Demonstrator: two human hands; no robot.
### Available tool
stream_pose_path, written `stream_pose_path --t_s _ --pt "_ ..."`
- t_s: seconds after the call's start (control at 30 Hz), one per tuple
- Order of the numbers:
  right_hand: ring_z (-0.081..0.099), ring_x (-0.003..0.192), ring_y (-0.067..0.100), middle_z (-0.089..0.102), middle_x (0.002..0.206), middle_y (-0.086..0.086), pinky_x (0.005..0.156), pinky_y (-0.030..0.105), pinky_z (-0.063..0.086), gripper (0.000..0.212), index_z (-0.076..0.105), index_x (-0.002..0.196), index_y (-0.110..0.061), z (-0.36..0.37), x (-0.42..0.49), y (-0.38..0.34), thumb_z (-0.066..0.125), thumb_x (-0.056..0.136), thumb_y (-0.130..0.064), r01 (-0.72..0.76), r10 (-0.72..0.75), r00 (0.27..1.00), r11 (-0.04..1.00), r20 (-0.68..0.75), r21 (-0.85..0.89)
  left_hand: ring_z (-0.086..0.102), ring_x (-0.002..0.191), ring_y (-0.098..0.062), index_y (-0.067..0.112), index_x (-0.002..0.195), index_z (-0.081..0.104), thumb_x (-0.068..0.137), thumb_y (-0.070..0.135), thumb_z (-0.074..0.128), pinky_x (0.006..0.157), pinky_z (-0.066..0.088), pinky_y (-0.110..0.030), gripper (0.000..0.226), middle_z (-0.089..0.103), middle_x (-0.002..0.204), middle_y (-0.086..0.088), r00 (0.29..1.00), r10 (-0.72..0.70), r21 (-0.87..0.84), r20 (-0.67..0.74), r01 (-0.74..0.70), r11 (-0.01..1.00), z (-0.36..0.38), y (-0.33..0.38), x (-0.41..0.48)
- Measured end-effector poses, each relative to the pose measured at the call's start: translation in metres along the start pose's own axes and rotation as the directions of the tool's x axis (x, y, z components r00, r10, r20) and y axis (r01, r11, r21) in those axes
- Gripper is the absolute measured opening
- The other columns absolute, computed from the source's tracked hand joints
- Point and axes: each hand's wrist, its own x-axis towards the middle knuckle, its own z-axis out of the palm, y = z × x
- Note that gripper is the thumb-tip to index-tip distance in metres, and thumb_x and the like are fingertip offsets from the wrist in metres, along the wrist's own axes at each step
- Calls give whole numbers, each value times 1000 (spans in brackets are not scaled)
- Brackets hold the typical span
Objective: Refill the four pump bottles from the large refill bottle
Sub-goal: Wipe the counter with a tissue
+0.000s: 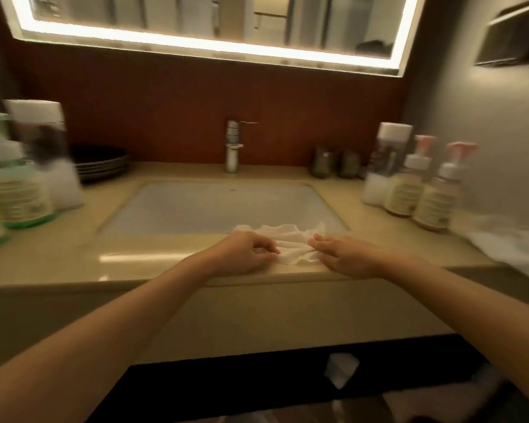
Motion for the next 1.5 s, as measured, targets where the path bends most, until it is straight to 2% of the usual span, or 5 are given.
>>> stream_pose_path --t_s 0.33,0.5,0.7,1.03,1.5 --pt "13 143 20 11 157 -2 115 35 7 57 17 148 -28 21 -123 132 29 96 -49 -373 374 927 927 -27 41 57 105 -16 23 107 68 84 33 64 90 43 -24 26 64 115 1 952 266 15 153 -271 962 99 139 91" --pt "38 131 24 35 148 5 108 33 24 62 32 140 -22 52 -133 140 56 87 -43 -362 325 874 931 -361 -40 60 93 -24 20 94 69 79 15 61 78 44 -30 17 68 99 -4 919 387 167 -70 -372 913 123 148 97" --pt "61 80 32 67 87 11 68 33 45 11 65 89 -7 71 -116 139 61 79 -4 -297 265 633 951 -728 88 62 89 -23 14 92 68 85 12 58 74 42 -29 13 70 96 -4 873 457 169 -171 -431 886 131 146 92" --pt "59 88 23 62 89 6 74 39 51 6 63 87 -7 110 -178 165 59 87 -12 -226 361 682 931 -636 286 60 79 -23 14 90 63 88 17 55 66 48 -38 9 66 85 -2 765 612 73 -201 -611 788 187 164 66" --pt "55 96 21 59 104 5 76 30 45 19 61 103 -10 236 -215 237 51 94 -22 -435 564 762 810 -318 393 58 78 -17 13 92 59 93 13 52 70 51 -38 6 63 91 -3 905 411 -257 107 -375 891 362 162 87"
